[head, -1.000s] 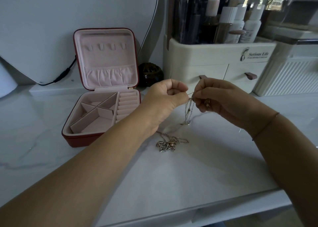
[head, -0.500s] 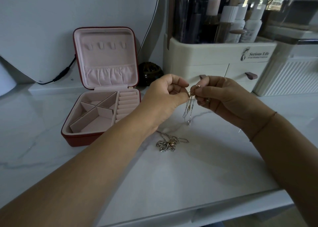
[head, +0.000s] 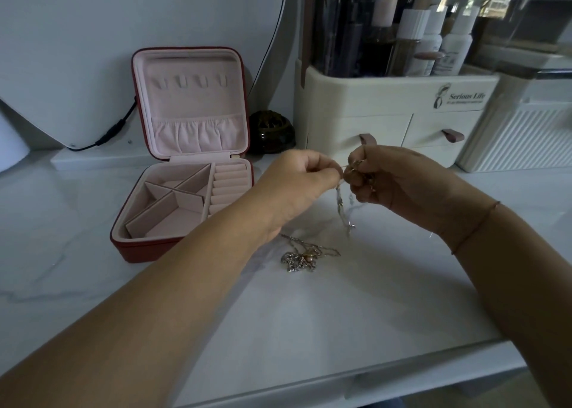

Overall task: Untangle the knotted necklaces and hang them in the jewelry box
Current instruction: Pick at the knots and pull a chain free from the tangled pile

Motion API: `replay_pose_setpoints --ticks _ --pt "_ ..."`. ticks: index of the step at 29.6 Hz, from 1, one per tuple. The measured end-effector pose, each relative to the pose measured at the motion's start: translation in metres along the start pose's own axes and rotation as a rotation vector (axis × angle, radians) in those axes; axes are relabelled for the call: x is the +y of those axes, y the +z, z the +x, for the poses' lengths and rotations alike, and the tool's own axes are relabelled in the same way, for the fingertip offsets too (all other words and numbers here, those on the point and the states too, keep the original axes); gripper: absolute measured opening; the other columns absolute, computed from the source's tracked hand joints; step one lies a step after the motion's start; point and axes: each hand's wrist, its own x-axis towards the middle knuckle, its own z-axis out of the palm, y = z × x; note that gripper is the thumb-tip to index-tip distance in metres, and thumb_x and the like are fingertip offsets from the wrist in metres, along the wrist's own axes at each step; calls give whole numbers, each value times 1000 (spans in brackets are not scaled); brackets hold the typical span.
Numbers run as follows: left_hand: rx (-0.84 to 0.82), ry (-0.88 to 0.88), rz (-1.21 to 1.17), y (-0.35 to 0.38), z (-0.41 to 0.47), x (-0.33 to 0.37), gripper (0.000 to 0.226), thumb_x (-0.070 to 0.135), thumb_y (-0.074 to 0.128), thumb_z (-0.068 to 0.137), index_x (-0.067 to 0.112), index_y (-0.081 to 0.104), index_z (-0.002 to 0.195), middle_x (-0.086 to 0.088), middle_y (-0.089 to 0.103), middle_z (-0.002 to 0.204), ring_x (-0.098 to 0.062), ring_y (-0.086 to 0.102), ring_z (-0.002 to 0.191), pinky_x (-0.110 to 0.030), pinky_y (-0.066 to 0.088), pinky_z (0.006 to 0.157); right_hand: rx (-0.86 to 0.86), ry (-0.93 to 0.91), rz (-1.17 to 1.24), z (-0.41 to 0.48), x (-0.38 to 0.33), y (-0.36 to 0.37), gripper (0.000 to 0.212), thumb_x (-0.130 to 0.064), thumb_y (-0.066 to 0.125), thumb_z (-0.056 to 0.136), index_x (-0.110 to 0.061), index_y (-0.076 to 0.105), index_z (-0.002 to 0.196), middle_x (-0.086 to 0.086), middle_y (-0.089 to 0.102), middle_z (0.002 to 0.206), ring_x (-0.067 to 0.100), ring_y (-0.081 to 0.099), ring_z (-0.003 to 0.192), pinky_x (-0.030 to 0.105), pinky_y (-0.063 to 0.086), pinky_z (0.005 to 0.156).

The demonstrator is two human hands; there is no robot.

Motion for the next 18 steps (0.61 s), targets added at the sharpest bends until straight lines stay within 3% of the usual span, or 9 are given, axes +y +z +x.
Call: replay_pose_setpoints --ticks 5,7,12,16,18 --pt "-92 -78 -177 -3 2 -2 7 17 56 72 13 61 73 -1 56 76 -10 53 74 -24 45 73 -35 -39 -15 0 0 -1 14 -14 50 71 -19 62 66 6 65 83 14 56 72 27 43 69" --pt "-103 -110 -265 -4 3 -3 15 22 53 64 13 62 73 -1 57 79 -8 54 71 -24 45 70 -44 -55 45 0 0 -2 14 -11 51 72 -19 61 66 9 66 89 13 59 74 26 45 68" --pt "-127 -142 -369 -5 5 -4 15 12 46 85 13 59 77 -3 60 80 -10 55 66 -27 44 70 -90 -22 148 0 -3 -3 19 -10 50 75 -19 59 61 5 63 69 13 53 60 21 44 58" --pt "-130 -169 -492 -6 5 -1 19 7 41 89 13 55 78 -3 66 71 -15 57 70 -29 43 74 -14 -21 29 -1 -3 -2 35 -4 46 89 -17 55 59 5 45 54 15 38 52 26 33 56" --pt "-134 -164 -496 -6 4 -1 19 7 41 90 13 56 79 -3 66 69 -16 59 71 -30 44 77 50 -24 -29 -1 -2 -3 29 -4 50 87 -16 55 62 3 38 52 14 34 50 25 31 54"
